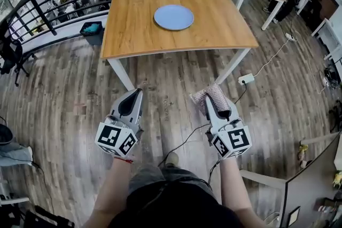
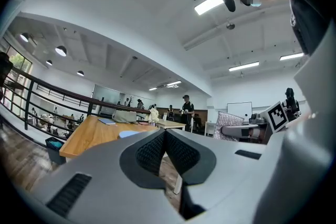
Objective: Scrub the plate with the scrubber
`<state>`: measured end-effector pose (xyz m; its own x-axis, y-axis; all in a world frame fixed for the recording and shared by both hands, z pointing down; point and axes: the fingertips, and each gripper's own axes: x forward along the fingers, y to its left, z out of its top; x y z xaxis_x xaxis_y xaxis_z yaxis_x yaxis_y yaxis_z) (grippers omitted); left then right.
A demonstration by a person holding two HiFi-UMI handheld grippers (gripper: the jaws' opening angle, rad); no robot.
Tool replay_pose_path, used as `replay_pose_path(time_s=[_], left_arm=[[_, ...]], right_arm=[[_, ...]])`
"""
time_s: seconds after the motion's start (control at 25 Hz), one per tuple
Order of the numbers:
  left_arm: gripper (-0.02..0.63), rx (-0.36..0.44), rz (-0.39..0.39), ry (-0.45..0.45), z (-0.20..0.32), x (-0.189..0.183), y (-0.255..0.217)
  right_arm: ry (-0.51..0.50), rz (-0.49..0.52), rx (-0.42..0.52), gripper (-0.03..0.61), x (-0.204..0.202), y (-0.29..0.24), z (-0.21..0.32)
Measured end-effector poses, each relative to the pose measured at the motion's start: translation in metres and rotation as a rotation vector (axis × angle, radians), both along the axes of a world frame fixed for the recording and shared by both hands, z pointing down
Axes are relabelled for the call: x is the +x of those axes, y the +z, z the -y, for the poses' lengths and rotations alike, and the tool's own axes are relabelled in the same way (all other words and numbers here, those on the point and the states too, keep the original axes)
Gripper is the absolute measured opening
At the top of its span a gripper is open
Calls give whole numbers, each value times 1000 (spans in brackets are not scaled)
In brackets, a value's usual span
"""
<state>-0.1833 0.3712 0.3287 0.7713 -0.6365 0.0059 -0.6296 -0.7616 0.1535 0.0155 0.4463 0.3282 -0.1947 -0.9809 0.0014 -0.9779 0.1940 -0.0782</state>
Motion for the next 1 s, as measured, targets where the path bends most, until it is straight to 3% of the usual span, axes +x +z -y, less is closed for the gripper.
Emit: replay_pose_path(time_s=[0.12,0.52,0.76,1.0], left_arm=[[-3,-6,15,-9,12,6,-2],[-3,-18,27,-34,73,21,10],[-3,-7,19,47,132,59,8],[-3,4,22,117,204,73,8]], right_arm=[[4,56,7,77,13,3,18],[-4,67,-3,77,36,14,74],[47,52,-1,77,61,5,123],[98,63,9,77,67,0,192]])
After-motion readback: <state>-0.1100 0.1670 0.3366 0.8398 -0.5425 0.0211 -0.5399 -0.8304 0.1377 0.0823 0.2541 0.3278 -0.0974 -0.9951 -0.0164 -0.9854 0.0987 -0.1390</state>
